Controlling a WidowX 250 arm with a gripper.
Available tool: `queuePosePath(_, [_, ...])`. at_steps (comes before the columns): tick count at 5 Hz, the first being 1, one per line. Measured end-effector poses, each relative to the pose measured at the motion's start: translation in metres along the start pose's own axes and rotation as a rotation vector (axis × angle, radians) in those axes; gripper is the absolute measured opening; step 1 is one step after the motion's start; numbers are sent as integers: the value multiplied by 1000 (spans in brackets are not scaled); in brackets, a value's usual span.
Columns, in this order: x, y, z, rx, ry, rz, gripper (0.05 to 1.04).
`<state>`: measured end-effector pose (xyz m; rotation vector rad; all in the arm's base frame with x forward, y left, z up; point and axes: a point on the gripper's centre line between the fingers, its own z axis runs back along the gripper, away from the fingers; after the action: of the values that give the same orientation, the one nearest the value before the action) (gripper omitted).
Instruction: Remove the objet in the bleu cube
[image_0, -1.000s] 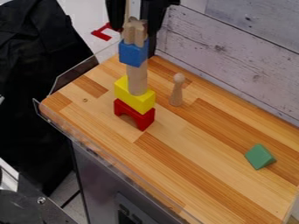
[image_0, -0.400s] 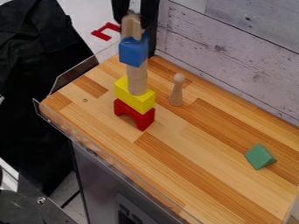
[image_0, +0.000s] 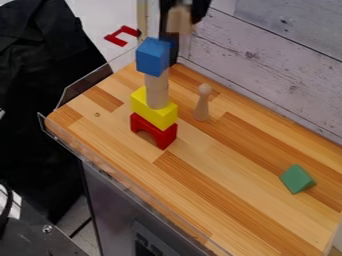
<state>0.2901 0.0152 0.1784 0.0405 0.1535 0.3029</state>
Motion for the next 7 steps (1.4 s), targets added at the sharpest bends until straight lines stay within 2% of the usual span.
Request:
queuePosePath(1, [1, -14, -4, -7, -8, -36, 430])
queuePosePath(2, [1, -38, -34, -57, 23, -117, 430])
queuePosePath(3, [3, -72, -67, -70, 30, -246, 430])
queuePosePath(4, [4, -100, -91, -73, 32, -359, 430])
queuePosePath(5, [9, -103, -106, -67, 47, -383, 430])
queuePosePath(6, [9, -103, -124, -54, 95, -404, 430])
queuePosePath(7, [9, -101, -130, -62, 98, -401, 430])
